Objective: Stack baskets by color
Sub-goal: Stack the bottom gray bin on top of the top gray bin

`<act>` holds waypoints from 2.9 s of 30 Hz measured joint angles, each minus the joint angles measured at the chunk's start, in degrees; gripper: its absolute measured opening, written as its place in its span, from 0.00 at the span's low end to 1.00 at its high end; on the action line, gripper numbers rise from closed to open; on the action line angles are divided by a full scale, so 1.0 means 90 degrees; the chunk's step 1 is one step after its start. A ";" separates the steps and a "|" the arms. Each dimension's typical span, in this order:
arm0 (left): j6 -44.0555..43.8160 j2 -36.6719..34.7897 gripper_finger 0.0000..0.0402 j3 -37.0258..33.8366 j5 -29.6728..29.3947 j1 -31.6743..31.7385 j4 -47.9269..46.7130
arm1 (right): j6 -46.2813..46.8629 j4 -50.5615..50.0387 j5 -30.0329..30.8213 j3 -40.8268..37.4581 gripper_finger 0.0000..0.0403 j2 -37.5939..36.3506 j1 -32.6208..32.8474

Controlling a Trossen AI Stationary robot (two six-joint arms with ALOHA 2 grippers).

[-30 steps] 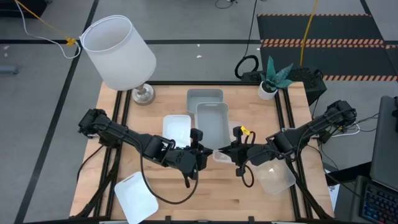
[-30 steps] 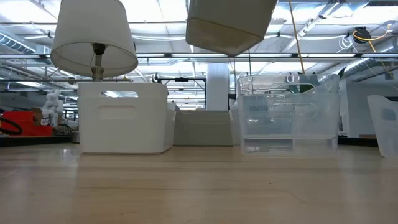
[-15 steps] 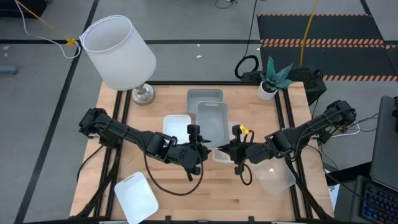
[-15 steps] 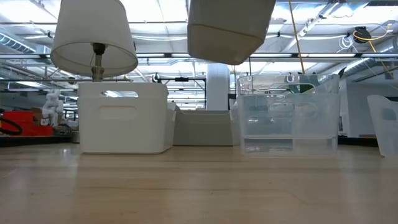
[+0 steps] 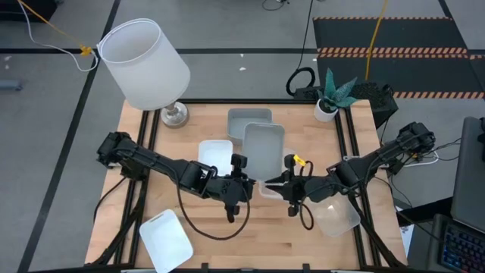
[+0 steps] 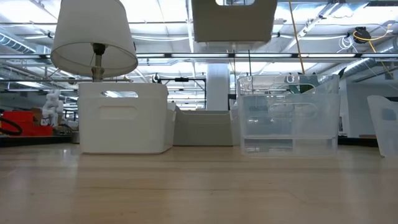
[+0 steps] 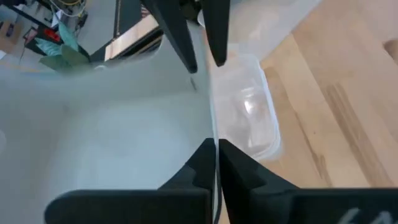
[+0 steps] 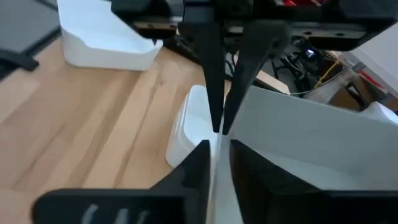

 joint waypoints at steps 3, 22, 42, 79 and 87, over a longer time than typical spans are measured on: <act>0.0287 0.0000 0.02 0.0000 0.0209 -0.0005 -0.0068 | -0.0109 0.0000 0.0007 -0.0006 0.23 -0.0013 0.0105; 0.1742 -0.0017 0.01 -0.0015 0.2114 -0.0318 -0.0813 | 0.0651 -0.1664 -0.0078 -0.0023 0.62 -0.1187 0.1515; 0.2953 -0.0024 0.01 -0.0015 0.3622 -0.0119 -0.1328 | 0.1751 -0.4430 -0.1019 0.1870 0.50 0.1119 0.1702; 0.2488 -0.0029 0.02 -0.0015 0.3367 -0.0221 -0.1337 | 0.2368 -0.4330 -0.0271 0.2500 0.03 0.2752 0.1362; 0.0944 -0.0029 0.14 -0.0019 0.2546 -0.0280 -0.0808 | 0.2347 -0.4418 -0.0395 0.2492 0.03 0.2737 0.1367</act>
